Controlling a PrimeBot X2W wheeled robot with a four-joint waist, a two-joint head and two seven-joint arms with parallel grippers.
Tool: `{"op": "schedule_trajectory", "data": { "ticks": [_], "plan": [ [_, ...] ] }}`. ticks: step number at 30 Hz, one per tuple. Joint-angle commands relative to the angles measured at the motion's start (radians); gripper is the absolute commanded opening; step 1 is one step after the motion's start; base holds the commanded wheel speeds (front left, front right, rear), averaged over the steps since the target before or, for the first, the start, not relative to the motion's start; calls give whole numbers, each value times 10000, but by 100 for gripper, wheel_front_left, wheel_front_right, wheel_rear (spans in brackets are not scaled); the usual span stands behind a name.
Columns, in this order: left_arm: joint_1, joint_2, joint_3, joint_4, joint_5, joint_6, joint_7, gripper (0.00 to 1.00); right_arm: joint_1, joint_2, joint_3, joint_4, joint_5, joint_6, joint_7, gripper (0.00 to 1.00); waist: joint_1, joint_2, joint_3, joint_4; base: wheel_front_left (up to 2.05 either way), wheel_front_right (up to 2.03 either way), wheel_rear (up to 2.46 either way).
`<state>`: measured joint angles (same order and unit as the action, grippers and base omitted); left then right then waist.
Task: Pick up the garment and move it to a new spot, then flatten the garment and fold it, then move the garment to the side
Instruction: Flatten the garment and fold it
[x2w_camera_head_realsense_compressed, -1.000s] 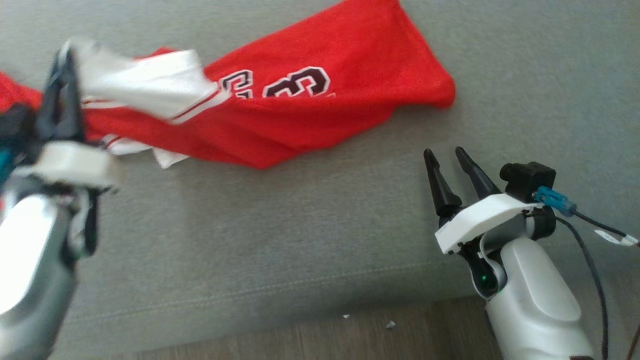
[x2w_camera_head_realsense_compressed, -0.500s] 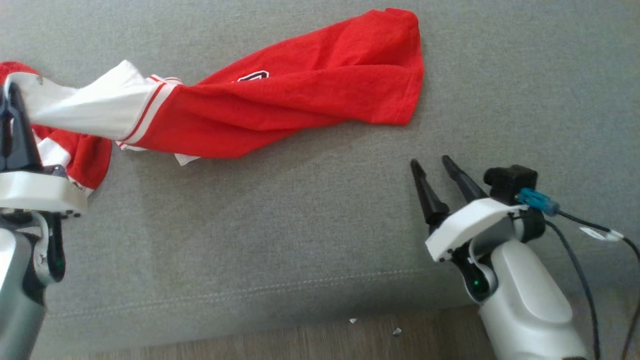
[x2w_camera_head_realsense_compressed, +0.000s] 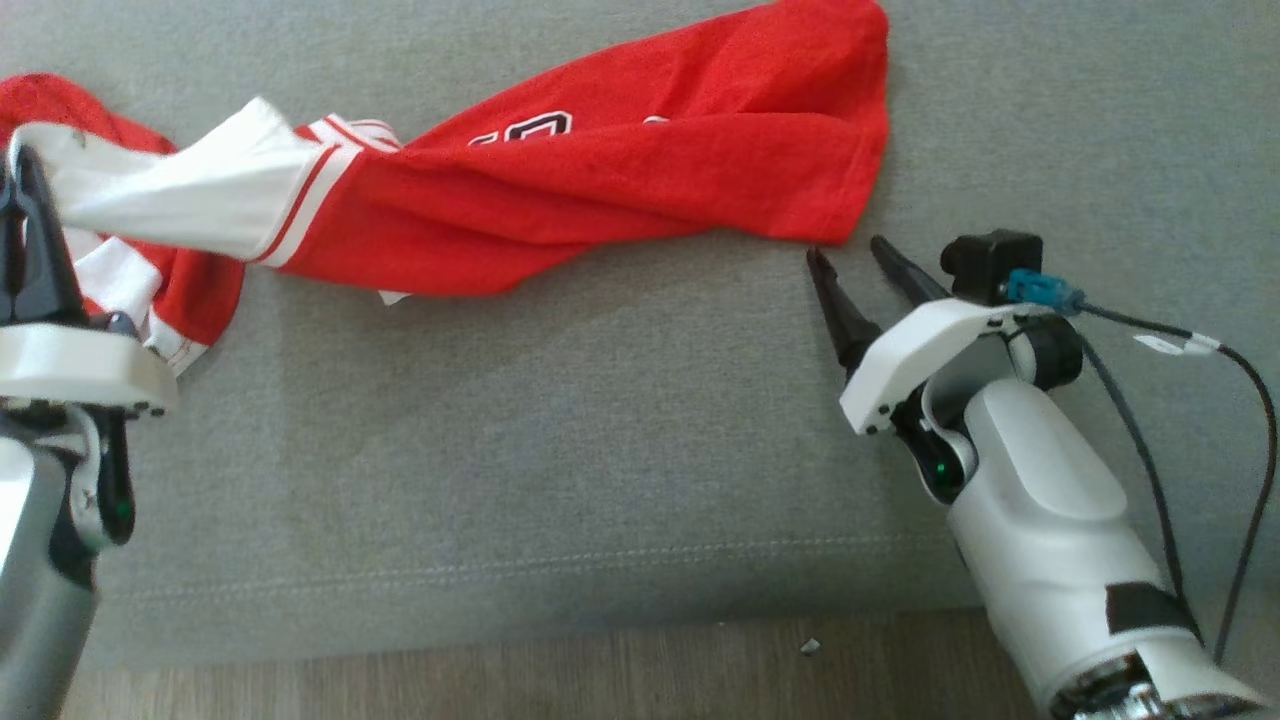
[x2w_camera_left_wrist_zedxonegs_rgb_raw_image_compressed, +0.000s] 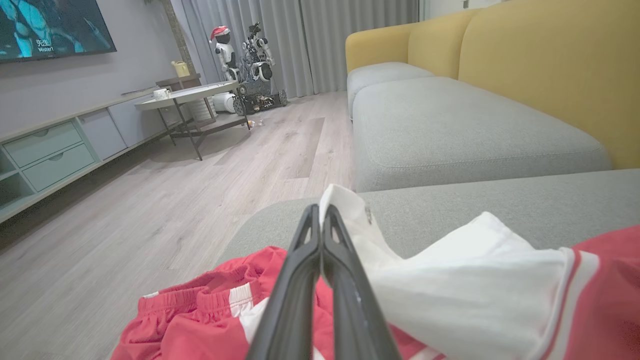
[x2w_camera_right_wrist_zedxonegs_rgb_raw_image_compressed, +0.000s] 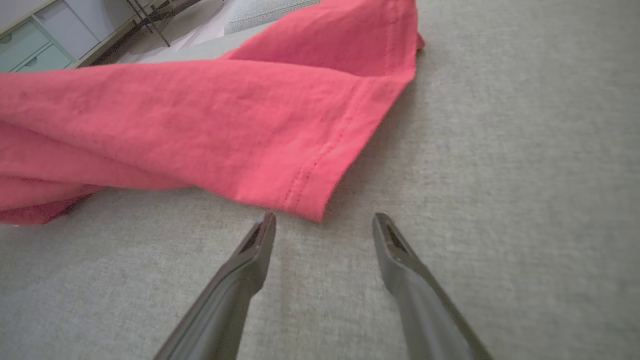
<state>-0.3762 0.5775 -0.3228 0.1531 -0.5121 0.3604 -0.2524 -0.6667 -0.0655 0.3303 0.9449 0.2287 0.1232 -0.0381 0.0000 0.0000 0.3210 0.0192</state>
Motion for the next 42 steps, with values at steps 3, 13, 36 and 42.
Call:
{"op": "schedule_trajectory", "data": {
  "ticks": [3,13,36,42],
  "plan": [
    [-751,259,395,-150,126,-48,-74,0,-496,152,501,273,329,75,-221,31,0,0,134,163,0,0,0],
    [-1026,191,587,-280,474,-166,-89,0,-1127,152,1261,485,1558,75,-948,0,0,0,-202,-28,0,0,0],
    [-7362,1160,-618,-789,2130,-2450,2240,0,-4793,-2887,215,-2882,4993,75,1479,0,0,0,-2729,-1030,0,0,0],
    [-8871,421,-935,592,1648,-3088,3053,0,-5568,-2703,-31,-2413,4961,75,2462,0,0,0,-2164,-1020,0,0,0]
  ]
}}
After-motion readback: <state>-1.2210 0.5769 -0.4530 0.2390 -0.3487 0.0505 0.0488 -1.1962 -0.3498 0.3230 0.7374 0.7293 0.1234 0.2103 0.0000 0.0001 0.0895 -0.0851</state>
